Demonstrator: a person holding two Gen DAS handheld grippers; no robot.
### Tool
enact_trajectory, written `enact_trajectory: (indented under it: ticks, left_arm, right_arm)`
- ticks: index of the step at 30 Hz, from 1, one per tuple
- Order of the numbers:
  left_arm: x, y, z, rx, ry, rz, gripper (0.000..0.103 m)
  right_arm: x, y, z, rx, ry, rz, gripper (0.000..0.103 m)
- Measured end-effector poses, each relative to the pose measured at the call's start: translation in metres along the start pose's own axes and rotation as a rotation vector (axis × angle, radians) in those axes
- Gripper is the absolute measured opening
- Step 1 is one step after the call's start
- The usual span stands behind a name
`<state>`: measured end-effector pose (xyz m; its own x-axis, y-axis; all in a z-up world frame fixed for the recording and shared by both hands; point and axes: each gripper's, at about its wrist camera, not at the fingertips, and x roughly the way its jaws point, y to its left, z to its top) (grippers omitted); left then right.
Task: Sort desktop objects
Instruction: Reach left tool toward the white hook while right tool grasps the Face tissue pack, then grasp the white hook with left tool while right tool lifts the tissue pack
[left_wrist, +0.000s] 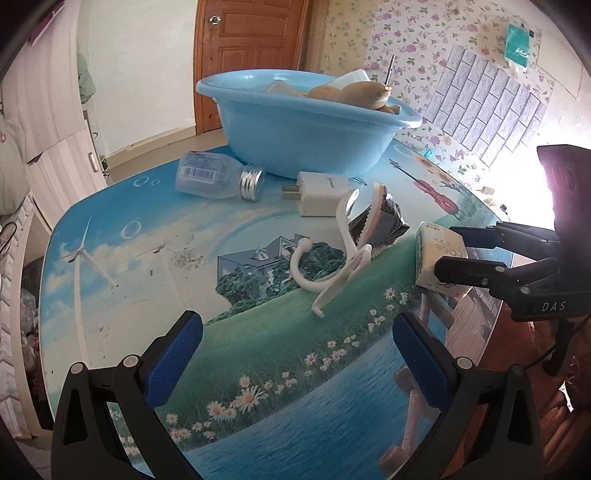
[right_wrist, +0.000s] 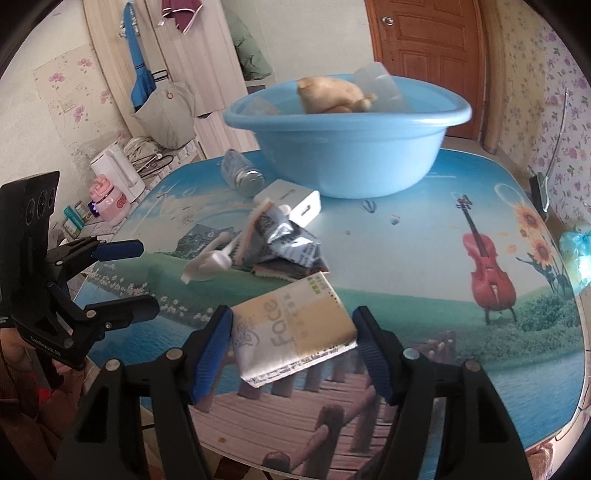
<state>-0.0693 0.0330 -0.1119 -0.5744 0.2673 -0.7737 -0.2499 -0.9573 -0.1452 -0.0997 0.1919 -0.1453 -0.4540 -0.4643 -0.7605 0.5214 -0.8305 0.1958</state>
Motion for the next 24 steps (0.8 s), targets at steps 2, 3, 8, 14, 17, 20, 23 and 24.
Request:
enact_trajectory:
  ticks: [2, 3, 8, 14, 17, 20, 23, 24]
  left_arm:
    - [0.005, -0.004, 0.003, 0.019, 0.001, -0.002, 0.103]
    - [0.008, -0.007, 0.004, 0.027, 0.004, -0.008, 0.103]
    - [0.015, -0.015, 0.011, 0.055, 0.011, -0.024, 0.079]
    - [0.014, -0.015, 0.011, 0.073, 0.004, 0.012, 0.035]
    - [0.010, -0.005, 0.008, 0.032, -0.004, -0.005, 0.020]
    - [0.005, 0.007, 0.003, 0.002, -0.011, 0.005, 0.012]
    - [-0.001, 0.018, -0.004, -0.029, -0.017, 0.009, 0.010]
    - [-0.003, 0.022, -0.006, -0.038, -0.020, 0.010, 0.010]
  right_arm:
    - [-0.003, -0.007, -0.002, 0.019, -0.004, -0.018, 0.066]
    - [-0.004, -0.010, -0.002, 0.027, -0.003, -0.019, 0.066]
    - [-0.005, -0.011, -0.004, 0.024, 0.000, -0.024, 0.066]
    - [-0.005, -0.011, -0.005, 0.020, 0.002, -0.025, 0.066]
    - [-0.006, -0.010, -0.004, 0.019, 0.001, -0.025, 0.067]
    - [-0.005, -0.008, -0.004, 0.015, 0.002, -0.029, 0.067]
    - [-0.004, -0.006, -0.004, 0.011, 0.005, -0.031, 0.067]
    - [-0.004, -0.005, -0.005, 0.009, 0.007, -0.031, 0.067]
